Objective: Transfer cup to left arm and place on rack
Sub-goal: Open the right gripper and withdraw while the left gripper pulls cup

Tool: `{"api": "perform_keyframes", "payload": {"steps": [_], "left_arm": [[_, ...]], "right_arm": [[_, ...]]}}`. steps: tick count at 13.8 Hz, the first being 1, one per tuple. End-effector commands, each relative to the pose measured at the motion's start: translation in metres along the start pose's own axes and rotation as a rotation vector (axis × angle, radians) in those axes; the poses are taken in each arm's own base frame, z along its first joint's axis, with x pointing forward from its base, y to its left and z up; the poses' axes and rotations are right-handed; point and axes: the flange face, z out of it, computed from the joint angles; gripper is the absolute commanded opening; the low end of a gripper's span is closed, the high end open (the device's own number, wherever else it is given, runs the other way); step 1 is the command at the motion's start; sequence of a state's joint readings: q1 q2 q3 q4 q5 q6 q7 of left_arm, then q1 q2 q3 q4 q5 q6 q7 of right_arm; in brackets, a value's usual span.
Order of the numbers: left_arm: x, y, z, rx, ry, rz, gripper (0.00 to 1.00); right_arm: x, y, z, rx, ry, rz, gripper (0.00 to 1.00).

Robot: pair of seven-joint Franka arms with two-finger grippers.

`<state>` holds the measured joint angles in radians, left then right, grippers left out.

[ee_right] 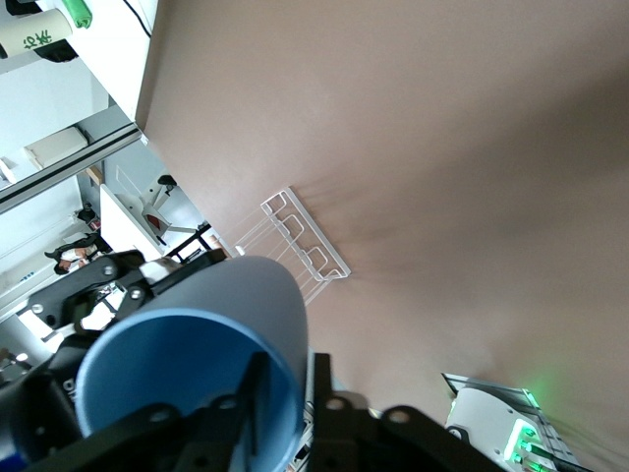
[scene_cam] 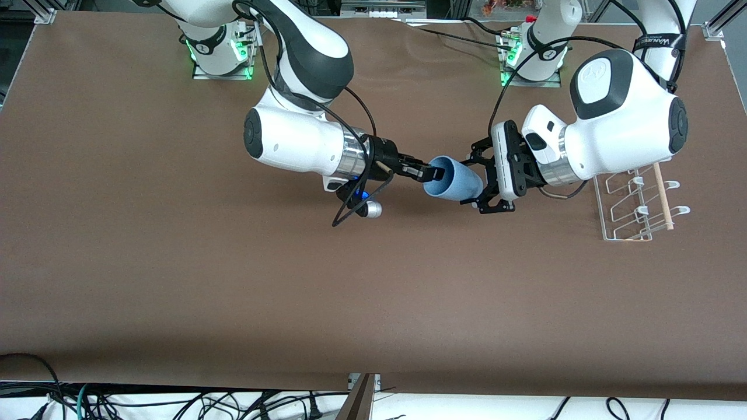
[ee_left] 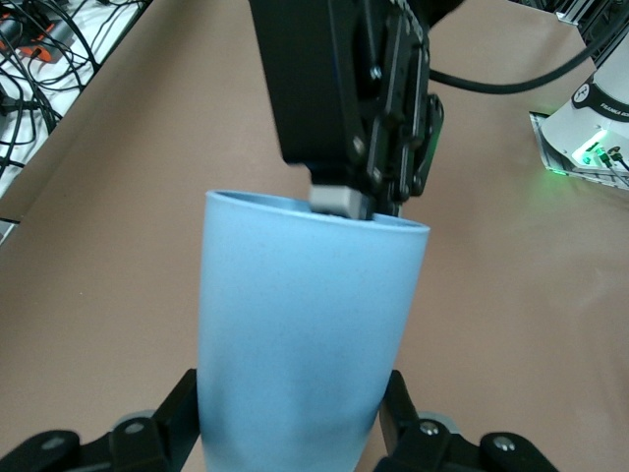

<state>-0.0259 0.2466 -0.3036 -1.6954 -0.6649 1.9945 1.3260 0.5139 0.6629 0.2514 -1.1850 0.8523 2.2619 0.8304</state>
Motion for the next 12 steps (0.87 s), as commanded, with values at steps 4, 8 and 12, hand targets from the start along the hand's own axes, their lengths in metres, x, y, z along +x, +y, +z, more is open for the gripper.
{"api": "perform_keyframes", "payload": {"steps": [4,8,12], "left_arm": [[-0.017,0.001,-0.023,-0.043,0.006,-0.023,0.06],[-0.035,-0.002,-0.044,-0.060,-0.093,-0.015,0.03],[-0.064,0.004,-0.059,-0.139,-0.311,-0.025,0.03]], "right_arm": [[0.036,-0.008,-0.098,-0.025,-0.044,0.020,1.00],[0.071,0.017,-0.160,-0.245,0.056,-0.131,1.00],[0.110,0.054,-0.233,-0.380,0.038,-0.236,1.00]]}}
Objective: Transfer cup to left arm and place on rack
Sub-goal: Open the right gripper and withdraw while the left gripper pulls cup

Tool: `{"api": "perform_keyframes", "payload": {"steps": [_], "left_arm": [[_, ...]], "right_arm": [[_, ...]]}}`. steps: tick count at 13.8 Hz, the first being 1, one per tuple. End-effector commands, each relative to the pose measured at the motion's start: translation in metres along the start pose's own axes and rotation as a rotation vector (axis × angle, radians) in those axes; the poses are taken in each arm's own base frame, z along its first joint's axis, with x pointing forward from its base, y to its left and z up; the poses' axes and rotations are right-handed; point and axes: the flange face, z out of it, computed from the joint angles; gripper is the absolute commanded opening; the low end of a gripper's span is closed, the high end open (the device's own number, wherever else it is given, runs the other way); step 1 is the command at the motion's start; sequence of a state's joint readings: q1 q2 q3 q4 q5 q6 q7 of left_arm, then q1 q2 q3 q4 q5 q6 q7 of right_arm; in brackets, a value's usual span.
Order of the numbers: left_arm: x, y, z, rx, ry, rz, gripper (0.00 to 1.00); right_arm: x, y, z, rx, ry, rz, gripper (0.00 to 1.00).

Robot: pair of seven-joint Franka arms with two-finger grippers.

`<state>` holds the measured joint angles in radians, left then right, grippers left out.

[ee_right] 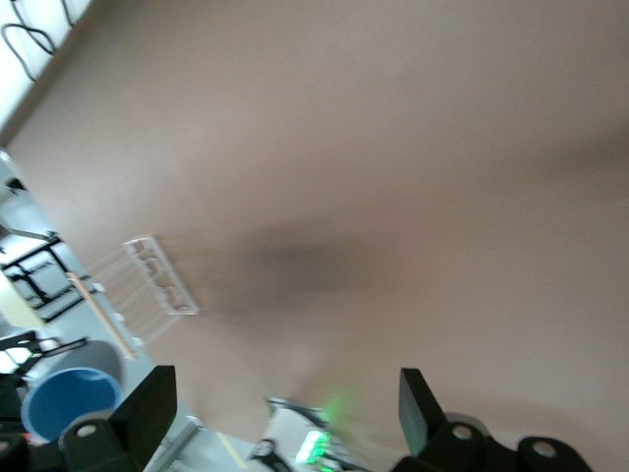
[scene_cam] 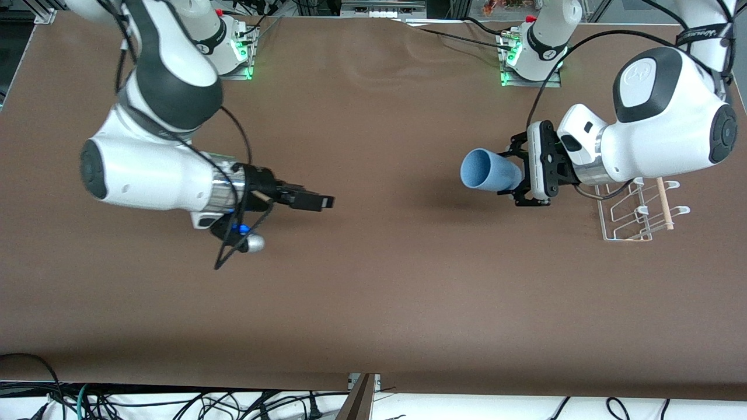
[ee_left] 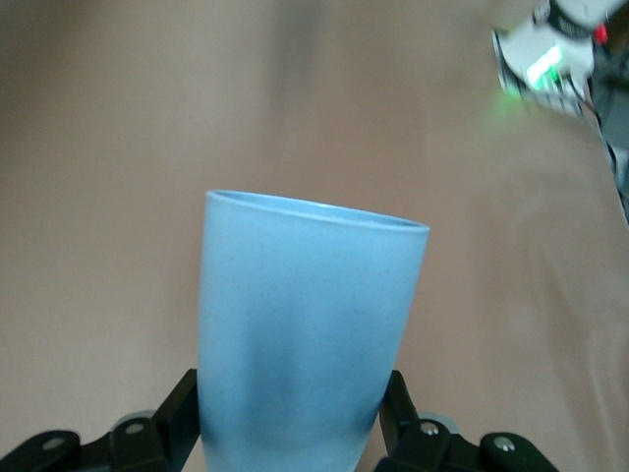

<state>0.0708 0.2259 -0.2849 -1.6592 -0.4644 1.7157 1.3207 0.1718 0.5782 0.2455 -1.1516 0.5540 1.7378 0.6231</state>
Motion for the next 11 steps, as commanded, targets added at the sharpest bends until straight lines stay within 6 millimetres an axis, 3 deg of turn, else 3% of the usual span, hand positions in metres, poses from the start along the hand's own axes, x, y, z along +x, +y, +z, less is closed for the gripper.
{"api": "perform_keyframes", "payload": {"steps": [1,3,5,7,11], "left_arm": [[-0.025,0.008,-0.012,-0.039,-0.173,-0.040,0.03],[-0.042,0.014,-0.018,-0.064,-0.339,-0.101,0.03],[-0.046,0.021,-0.032,-0.056,-0.475,-0.167,0.03],[-0.059,0.027,-0.037,-0.043,-0.660,-0.245,0.04],[-0.083,0.036,-0.036,-0.091,-0.843,-0.356,0.10]], "right_arm": [[0.014,0.044,-0.036,-0.099,-0.015,-0.093,1.00],[0.030,0.079,-0.051,-0.215,-0.015,-0.158,1.00],[0.038,0.112,-0.087,-0.278,0.008,-0.223,1.00],[0.044,0.140,-0.103,-0.384,0.030,-0.285,1.00],[0.026,0.156,-0.137,-0.622,0.122,-0.319,1.00]]}}
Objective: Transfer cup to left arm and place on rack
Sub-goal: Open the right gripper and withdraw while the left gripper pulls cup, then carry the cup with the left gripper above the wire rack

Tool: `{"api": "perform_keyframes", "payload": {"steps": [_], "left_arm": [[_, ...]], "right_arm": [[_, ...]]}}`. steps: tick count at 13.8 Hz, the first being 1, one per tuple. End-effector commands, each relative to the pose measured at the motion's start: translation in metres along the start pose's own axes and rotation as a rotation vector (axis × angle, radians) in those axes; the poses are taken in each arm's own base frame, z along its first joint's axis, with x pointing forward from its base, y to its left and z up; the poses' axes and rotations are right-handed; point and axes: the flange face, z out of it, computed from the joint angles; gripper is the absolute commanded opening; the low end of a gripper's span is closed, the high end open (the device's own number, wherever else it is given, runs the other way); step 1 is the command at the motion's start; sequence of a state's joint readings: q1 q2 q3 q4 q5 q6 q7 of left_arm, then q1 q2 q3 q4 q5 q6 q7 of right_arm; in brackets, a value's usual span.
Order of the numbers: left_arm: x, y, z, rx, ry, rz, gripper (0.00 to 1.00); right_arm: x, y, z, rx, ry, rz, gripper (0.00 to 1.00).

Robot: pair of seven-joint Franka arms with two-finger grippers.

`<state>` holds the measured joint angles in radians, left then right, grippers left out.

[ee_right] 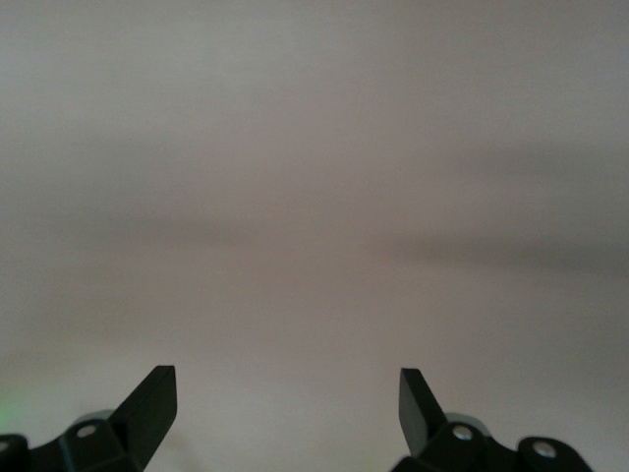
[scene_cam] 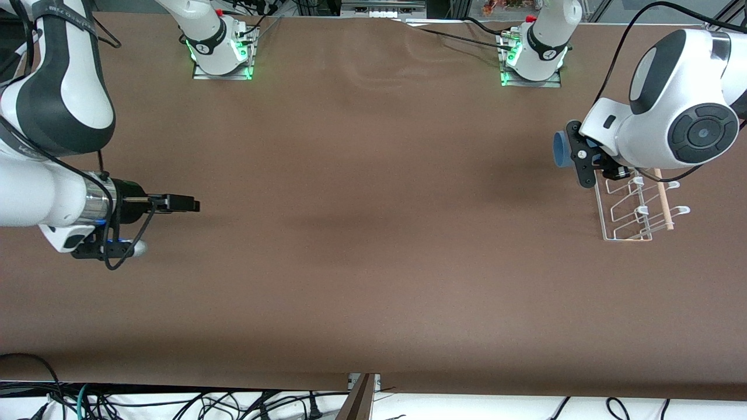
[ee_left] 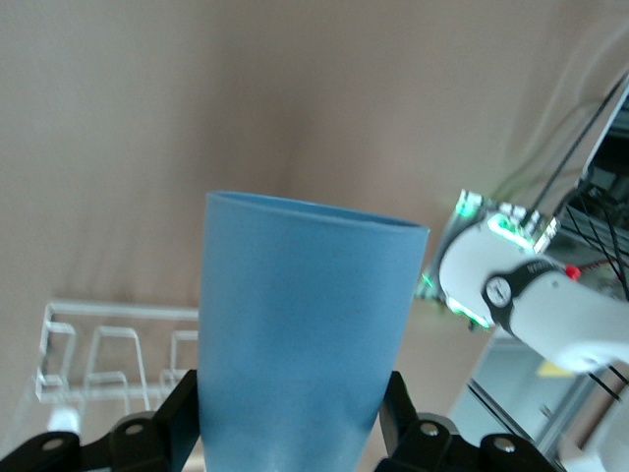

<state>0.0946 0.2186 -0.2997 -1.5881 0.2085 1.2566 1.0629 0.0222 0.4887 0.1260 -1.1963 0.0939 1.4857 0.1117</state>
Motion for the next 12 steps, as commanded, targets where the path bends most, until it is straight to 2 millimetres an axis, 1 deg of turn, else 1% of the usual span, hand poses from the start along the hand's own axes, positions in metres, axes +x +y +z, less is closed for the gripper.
{"api": "perform_keyframes", "payload": {"steps": [1,2,3,4,5,6,7,8,9,10,11,12], "left_arm": [[-0.002,0.010,0.004,-0.008,-0.158,-0.121,0.10],[0.007,0.017,0.008,0.006,-0.263,-0.186,0.10],[0.019,0.019,0.021,0.015,-0.384,-0.240,0.10],[0.033,0.018,0.034,0.028,-0.497,-0.288,0.10],[0.042,0.011,0.056,0.035,-0.614,-0.338,0.10],[0.047,0.008,0.073,0.060,-0.703,-0.387,0.10],[0.048,0.008,0.087,0.093,-0.757,-0.433,0.09],[0.049,0.007,0.100,0.137,-0.815,-0.473,0.09],[0.049,0.006,0.117,0.187,-0.879,-0.485,0.09],[0.043,0.005,0.132,0.237,-0.906,-0.479,0.09],[0.040,0.009,0.148,0.290,-0.910,-0.462,0.09],[0.035,0.011,0.162,0.349,-0.920,-0.466,0.09]], "right_arm": [[-0.030,0.008,-0.024,-0.169,0.044,-0.011,1.00],[-0.037,0.009,-0.026,-0.180,0.047,-0.006,1.00],[-0.044,0.009,-0.028,-0.189,0.062,-0.014,1.00],[-0.051,0.017,-0.028,-0.190,0.073,-0.009,1.00],[-0.060,0.021,-0.034,-0.190,0.083,-0.002,1.00],[-0.066,0.027,-0.043,-0.192,0.103,0.008,1.00],[-0.072,0.031,-0.057,-0.194,0.134,0.017,1.00],[-0.077,0.036,-0.067,-0.193,0.161,0.026,1.00],[-0.084,0.037,-0.076,-0.192,0.178,0.032,1.00],[-0.086,0.039,-0.073,-0.195,0.174,0.033,1.00],[-0.090,0.039,-0.077,-0.195,0.183,0.034,1.00],[-0.097,0.041,-0.087,-0.194,0.198,0.041,1.00]]}}
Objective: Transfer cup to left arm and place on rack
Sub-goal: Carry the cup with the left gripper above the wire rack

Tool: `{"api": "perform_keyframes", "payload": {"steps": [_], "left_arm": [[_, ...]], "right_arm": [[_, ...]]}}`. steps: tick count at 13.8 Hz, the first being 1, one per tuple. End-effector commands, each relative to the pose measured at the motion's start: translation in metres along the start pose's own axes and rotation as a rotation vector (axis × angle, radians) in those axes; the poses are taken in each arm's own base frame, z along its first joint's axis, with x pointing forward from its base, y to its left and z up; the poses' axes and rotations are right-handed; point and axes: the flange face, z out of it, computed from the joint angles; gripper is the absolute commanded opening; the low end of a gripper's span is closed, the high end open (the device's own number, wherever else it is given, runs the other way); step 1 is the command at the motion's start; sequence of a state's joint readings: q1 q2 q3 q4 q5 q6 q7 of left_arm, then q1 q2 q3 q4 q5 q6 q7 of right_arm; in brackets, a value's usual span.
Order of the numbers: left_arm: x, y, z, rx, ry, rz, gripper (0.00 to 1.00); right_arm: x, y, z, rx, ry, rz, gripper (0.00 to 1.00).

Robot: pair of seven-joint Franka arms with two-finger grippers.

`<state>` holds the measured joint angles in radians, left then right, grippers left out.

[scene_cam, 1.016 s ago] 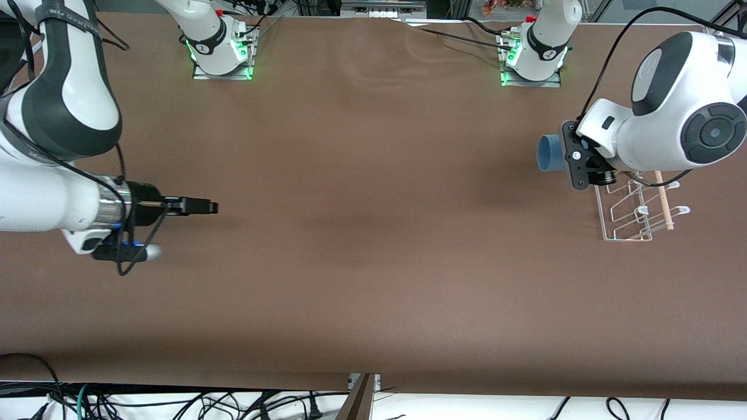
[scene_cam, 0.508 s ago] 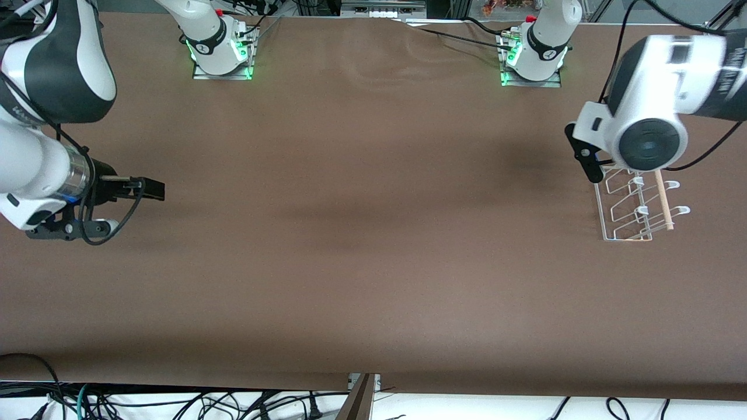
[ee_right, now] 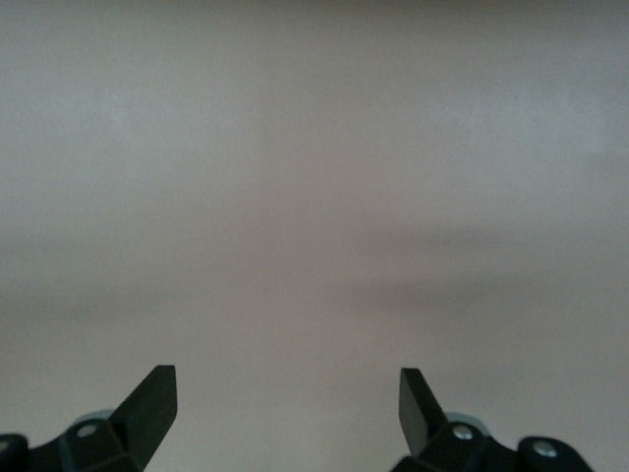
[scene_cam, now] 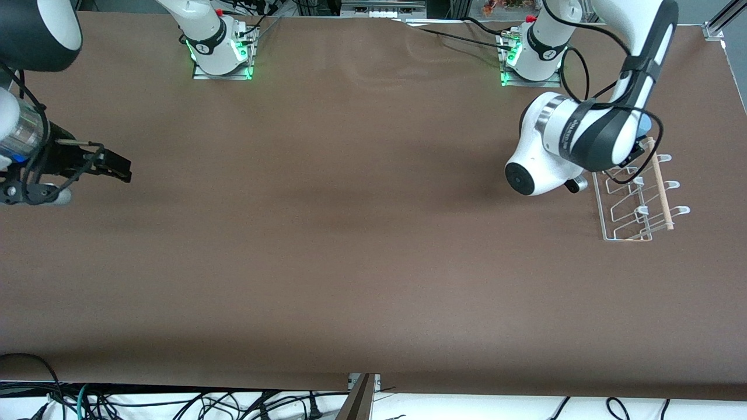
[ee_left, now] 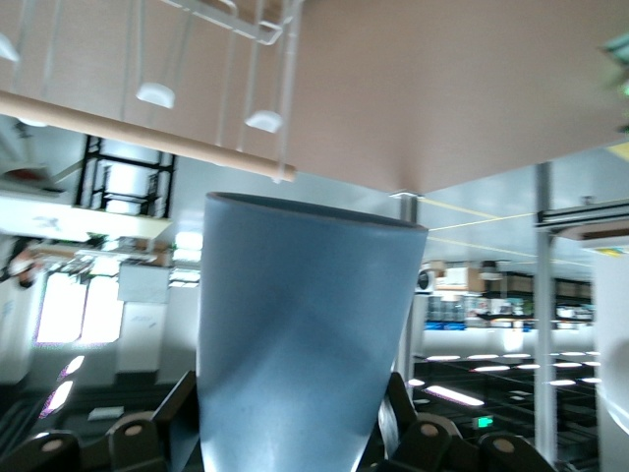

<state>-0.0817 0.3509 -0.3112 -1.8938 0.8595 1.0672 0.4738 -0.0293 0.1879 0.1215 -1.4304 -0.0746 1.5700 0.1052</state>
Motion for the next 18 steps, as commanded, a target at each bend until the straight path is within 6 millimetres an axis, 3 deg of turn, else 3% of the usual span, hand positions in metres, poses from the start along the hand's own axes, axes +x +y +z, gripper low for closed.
{"api": "perform_keyframes", "payload": {"steps": [1,4,6,10,18], "left_arm": [[0.000,0.018,0.040,0.125,-0.030,-0.080,0.09],[0.015,0.024,0.076,0.208,-0.044,-0.116,0.09],[0.022,0.016,0.097,0.204,-0.020,-0.128,0.09],[0.024,0.012,0.104,0.236,-0.025,-0.129,0.09],[0.057,0.029,0.121,0.266,-0.030,-0.044,0.16]], "right_arm": [[-0.016,0.009,-0.009,-0.010,0.028,-0.002,1.00],[-0.016,0.008,-0.005,0.001,0.010,0.010,1.00],[-0.014,0.007,-0.004,0.002,0.006,0.001,1.00],[-0.012,0.007,-0.002,-0.001,0.003,-0.008,1.00],[-0.011,0.007,-0.001,0.000,0.008,-0.010,1.00]]}}
